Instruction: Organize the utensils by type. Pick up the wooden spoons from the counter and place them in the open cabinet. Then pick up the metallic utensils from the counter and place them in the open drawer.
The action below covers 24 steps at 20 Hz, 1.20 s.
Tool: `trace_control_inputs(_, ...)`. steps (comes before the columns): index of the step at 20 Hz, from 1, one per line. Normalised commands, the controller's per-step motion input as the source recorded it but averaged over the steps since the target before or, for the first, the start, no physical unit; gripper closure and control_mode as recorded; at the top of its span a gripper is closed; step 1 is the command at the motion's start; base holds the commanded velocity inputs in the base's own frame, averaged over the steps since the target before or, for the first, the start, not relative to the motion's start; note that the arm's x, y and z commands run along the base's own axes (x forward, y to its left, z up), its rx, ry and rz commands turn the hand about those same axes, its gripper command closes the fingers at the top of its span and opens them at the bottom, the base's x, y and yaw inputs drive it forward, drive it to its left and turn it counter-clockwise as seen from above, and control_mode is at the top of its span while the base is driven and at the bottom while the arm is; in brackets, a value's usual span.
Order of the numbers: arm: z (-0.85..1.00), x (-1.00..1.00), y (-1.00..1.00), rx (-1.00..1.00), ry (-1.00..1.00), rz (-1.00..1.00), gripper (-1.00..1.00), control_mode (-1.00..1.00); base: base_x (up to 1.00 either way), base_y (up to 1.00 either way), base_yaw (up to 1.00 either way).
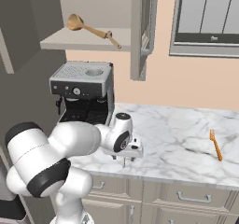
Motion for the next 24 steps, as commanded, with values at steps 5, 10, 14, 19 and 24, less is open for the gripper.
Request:
trace_control_inputs(5, -0.15, 0.13, -0.14, 0.0, 0.0, 0.0, -1.0, -1.0, 0.0, 0.0, 0.0)
trace_control_inputs(10, -0.24, 0.01, 0.0, 0.0, 0.0, 0.0, -1.0, -1.0, 0.0, 0.0, 0.0)
trace_control_inputs(14, -0.28, 0.0, 0.0, 0.0, 0.0, 0.0, -1.0, -1.0, 0.0, 0.0, 0.0)
trace_control_inputs(19, -0.24, 0.0, 0.0, 0.0, 0.0, 0.0, 1.0, -1.0, 0.0, 0.0, 0.0)
trace_control_inputs(24, 0.0, 0.0, 0.0, 0.0, 0.0, 0.0, 1.0, -1.0, 0.0, 0.0, 0.0)
